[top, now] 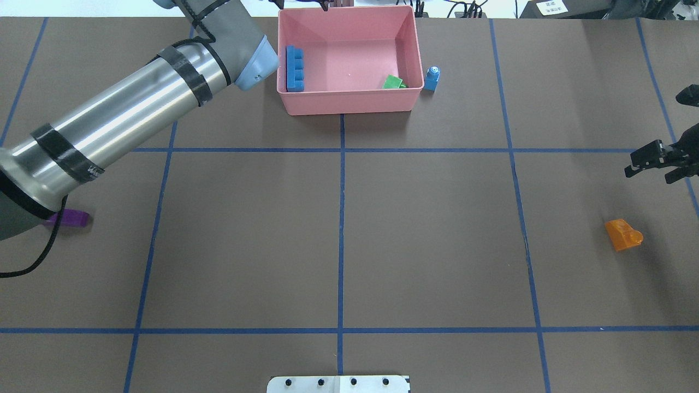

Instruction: Put all blocks into box

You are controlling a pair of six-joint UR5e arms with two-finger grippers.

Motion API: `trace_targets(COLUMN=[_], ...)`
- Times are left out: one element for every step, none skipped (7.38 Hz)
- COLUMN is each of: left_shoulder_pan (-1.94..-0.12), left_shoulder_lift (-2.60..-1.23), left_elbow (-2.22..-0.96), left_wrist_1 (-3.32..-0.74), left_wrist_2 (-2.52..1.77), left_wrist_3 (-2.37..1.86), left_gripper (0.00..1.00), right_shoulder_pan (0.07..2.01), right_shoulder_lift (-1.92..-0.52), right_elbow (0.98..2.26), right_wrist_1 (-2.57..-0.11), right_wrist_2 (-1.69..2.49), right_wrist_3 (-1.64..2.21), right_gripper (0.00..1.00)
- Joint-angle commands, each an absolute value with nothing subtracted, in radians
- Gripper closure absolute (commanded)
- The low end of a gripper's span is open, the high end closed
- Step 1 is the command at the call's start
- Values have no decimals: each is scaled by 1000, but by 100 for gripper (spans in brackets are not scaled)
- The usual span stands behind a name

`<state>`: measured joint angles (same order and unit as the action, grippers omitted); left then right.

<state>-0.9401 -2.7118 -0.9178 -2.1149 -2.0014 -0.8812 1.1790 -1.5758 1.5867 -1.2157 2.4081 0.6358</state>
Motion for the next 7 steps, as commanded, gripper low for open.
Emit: trace_targets(left_shoulder_pan=[-1004,-1020,-1028,-1043,-1070,-1107,-1132], left_shoulder_lift=[-2704,-2647,-2598,-2544,-2508,-2459,-2398], left_elbow=[-986,-1041,-1092,-1132,-1137,-1140,-1147], left_wrist_1=[-1981,-1977,-1976,-1977,-1976,-1976,-1976], left_wrist_2=[-2125,-2153,-2158,-2164,-2212,-2239,-2243], left_wrist_3=[-865,-864,-864,-862,-798,-722,-613], left_gripper=[1,1,1,1,1,1,1], right_shoulder_pan=[1112,1082,1056,1033,1011,1000,1000], right_shoulder_lift=[-1600,-1600,-1604,-1620,-1632,-1655,-1678], right_elbow=[1586,1589,1585,1591,1592,1591,1592], right_wrist_1=[-1206,-1204,-1204,-1204,-1177,-1145,-1105], right_wrist_2=[2442,2451,2450,2448,2448,2448,2447], right_wrist_3=[641,634,627,627,629,629,630], right_gripper=[0,0,0,0,0,1,32])
